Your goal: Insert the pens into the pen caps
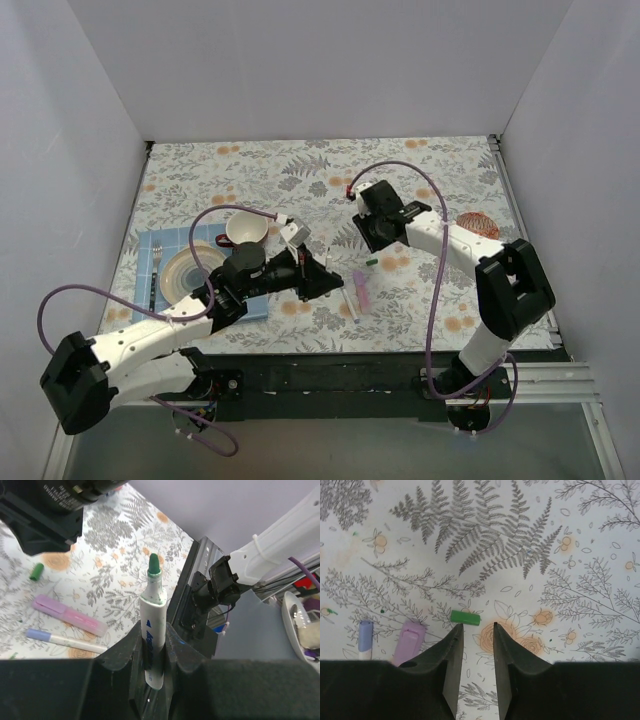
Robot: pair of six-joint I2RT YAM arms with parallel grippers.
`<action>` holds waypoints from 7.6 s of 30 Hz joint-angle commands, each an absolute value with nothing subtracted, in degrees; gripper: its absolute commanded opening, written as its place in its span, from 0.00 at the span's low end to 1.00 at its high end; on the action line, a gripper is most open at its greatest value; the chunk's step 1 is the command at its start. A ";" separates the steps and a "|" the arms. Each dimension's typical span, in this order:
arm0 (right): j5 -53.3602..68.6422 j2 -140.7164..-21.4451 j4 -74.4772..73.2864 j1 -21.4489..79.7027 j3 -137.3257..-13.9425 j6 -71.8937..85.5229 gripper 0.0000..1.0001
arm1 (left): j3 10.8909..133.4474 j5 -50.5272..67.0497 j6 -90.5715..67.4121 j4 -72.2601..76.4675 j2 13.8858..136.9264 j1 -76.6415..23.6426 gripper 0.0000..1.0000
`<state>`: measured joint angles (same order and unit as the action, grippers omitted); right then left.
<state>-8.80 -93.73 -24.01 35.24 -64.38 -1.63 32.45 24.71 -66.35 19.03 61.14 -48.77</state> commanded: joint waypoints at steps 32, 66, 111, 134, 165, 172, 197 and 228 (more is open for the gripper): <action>-4.32 -111.27 -53.00 26.37 -81.39 81.47 0.40 | 39.81 12.83 -52.82 -2.81 42.19 -48.78 0.00; -10.02 -114.87 -48.34 27.95 -66.45 79.37 0.06 | 38.76 9.58 -52.03 -2.55 39.46 -48.87 0.00; -0.71 -73.75 -20.22 28.30 -48.34 39.55 0.01 | 29.88 26.54 -71.28 26.89 72.59 -48.87 0.00; 10.02 -59.33 -10.29 33.04 -48.96 44.91 0.01 | 34.19 34.89 -71.81 33.05 82.44 -48.87 0.00; 6.69 -55.02 -7.21 40.78 -42.19 44.21 0.01 | 34.19 35.16 -71.46 33.75 81.39 -48.87 0.00; 5.63 -55.19 -7.73 40.78 -44.47 43.24 0.01 | 33.93 35.16 -71.72 33.75 81.21 -48.87 0.00; 7.73 -54.58 -7.56 40.96 -43.51 42.98 0.01 | 32.96 34.19 -71.98 34.37 79.72 -48.87 0.00; 24.35 -39.37 14.50 41.75 -30.84 40.87 0.48 | 42.01 37.97 -58.98 23.39 67.33 -48.78 0.00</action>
<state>21.85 -38.87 16.45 41.06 -25.61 41.34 38.37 39.70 -63.59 25.10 71.72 -49.12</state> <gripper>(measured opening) 0.414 0.147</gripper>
